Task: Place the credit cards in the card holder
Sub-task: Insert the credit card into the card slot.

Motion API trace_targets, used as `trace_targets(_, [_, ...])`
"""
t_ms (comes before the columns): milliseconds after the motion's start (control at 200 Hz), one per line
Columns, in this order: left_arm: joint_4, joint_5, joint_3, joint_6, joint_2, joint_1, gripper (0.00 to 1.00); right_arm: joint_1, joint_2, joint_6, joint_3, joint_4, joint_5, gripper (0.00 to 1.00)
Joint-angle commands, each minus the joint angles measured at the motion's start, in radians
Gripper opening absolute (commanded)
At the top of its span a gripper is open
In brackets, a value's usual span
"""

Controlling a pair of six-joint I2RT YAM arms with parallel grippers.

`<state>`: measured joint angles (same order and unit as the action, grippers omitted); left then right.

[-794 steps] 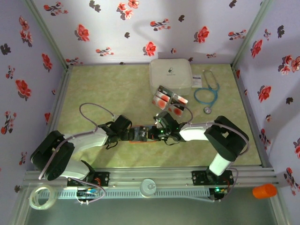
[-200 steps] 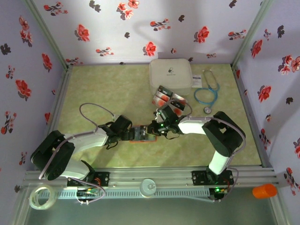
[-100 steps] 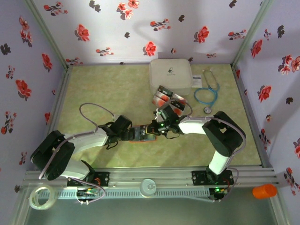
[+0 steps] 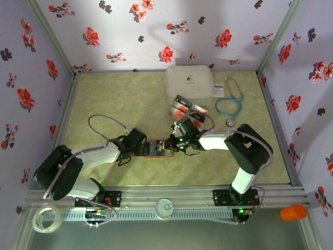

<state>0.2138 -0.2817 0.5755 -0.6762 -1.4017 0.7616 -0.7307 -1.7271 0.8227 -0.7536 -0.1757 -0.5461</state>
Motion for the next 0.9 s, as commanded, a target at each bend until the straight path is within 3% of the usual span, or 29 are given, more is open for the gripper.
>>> trace_targets(0, [-0.001,0.013,-0.029,-0.003,-0.051,0.006,1.00,0.006,0.000,0.000,0.015,0.034,0.005,0.00])
trace_targets(895, [-0.017,0.015,-0.030,-0.002,-0.069,0.010,1.00,-0.014,-0.096,0.003,-0.051,0.033,-0.028,0.03])
